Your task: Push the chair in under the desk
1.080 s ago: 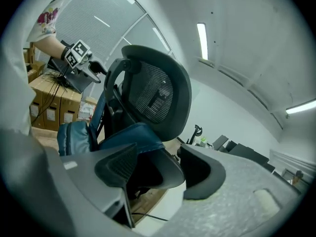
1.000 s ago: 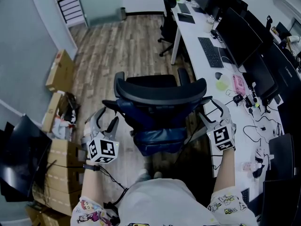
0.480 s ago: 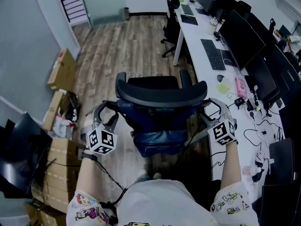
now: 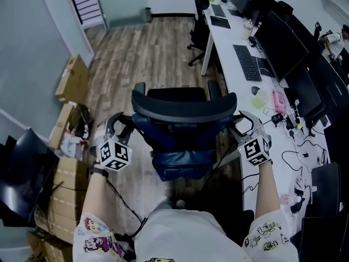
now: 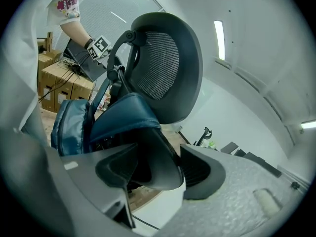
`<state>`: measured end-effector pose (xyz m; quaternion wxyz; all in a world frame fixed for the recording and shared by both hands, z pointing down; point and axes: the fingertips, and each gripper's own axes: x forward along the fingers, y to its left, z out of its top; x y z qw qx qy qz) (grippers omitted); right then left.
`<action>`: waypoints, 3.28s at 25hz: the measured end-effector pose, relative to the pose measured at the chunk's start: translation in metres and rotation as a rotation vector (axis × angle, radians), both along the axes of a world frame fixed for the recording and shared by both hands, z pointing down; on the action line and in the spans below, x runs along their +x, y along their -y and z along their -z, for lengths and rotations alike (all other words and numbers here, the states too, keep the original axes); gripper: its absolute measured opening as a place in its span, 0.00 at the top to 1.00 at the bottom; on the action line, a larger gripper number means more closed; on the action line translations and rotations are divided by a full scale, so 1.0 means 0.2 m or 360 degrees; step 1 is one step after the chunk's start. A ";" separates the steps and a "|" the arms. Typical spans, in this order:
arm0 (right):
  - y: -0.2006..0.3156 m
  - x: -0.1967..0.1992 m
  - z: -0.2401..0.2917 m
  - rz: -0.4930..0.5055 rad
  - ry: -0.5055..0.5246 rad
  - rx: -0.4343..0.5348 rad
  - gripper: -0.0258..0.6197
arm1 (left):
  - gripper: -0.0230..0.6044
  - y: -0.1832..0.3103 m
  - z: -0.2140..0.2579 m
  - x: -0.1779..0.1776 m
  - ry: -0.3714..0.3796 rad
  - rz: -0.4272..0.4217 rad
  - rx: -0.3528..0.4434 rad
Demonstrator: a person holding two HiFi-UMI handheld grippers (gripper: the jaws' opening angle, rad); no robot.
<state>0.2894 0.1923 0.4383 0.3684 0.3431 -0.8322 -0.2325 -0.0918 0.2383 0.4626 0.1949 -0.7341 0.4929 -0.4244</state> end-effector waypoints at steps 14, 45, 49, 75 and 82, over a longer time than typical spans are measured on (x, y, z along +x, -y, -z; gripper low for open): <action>0.06 -0.05 0.01 -0.0077 -0.0023 0.0020 0.56 | 0.61 0.12 0.01 -0.07 -0.0002 -0.0020 0.0035; 0.42 -0.26 -0.03 -0.0545 -0.0018 0.0054 0.56 | 0.60 0.97 -0.02 -0.26 -0.0063 -0.0479 0.0094; 0.48 -0.25 -0.04 -0.0573 -0.0022 0.0029 0.56 | 0.60 1.05 -0.03 -0.25 -0.0066 -0.0498 0.0088; 0.87 -0.25 -0.04 -0.0672 0.0001 0.0075 0.57 | 0.60 1.63 -0.03 -0.21 -0.0024 -0.0567 0.0079; 0.97 -0.36 -0.05 -0.0792 0.0003 0.0087 0.57 | 0.60 1.85 -0.03 -0.27 -0.0064 -0.0710 0.0112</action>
